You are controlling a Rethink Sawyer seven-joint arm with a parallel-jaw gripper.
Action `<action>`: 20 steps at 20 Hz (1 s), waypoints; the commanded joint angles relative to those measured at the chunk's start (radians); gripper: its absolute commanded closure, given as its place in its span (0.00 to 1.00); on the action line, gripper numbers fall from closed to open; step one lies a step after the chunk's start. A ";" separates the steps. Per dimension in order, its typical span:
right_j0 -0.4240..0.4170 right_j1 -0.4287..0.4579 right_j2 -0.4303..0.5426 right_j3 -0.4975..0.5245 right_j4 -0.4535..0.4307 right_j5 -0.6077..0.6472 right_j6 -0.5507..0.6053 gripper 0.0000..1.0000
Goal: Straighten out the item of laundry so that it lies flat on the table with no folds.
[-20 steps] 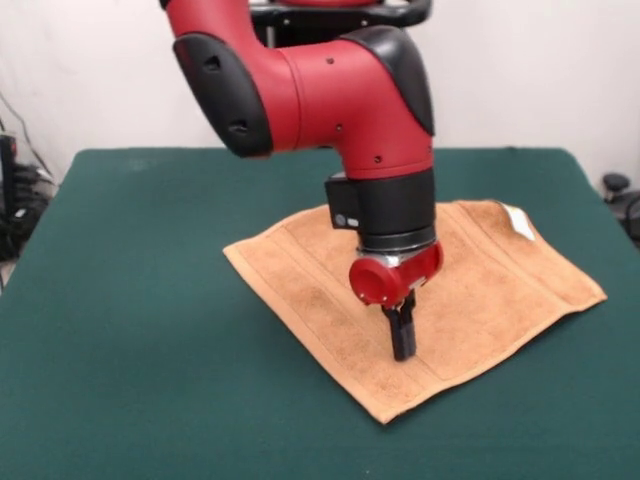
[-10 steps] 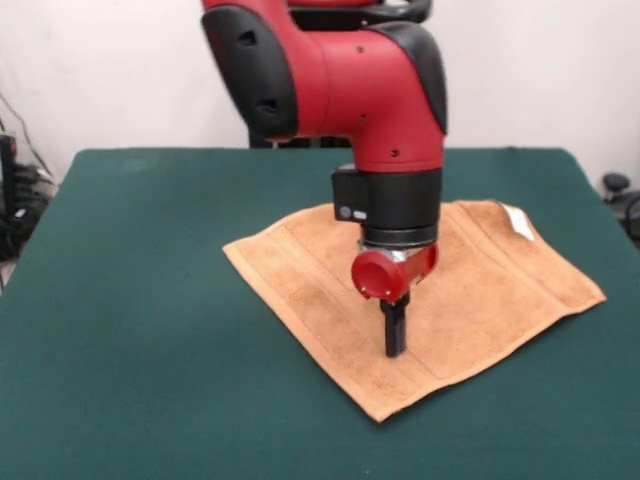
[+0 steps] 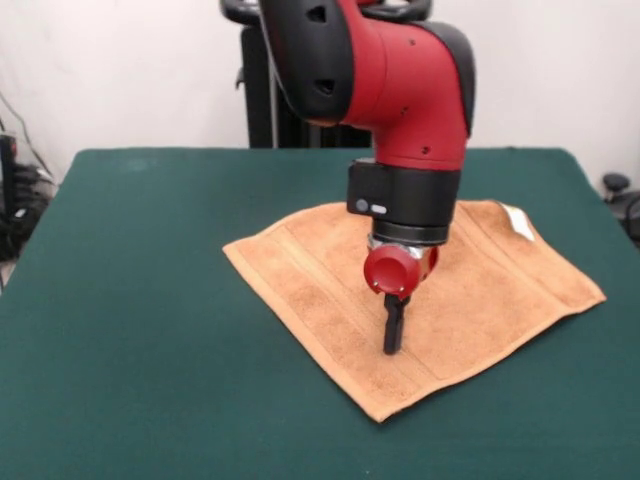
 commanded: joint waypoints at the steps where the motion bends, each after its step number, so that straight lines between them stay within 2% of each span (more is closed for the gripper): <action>1: 0.058 0.133 -0.115 -0.059 -0.007 -0.034 0.231 1.00; 7: 0.042 0.138 -0.131 -0.080 -0.002 -0.067 0.189 1.00; 13: -0.031 0.226 -0.079 -0.171 -0.015 -0.087 0.123 1.00; 18: 0.023 0.308 -0.164 -0.258 -0.008 -0.141 0.178 1.00; 20: 0.020 0.333 -0.161 -0.282 -0.005 -0.136 0.167 1.00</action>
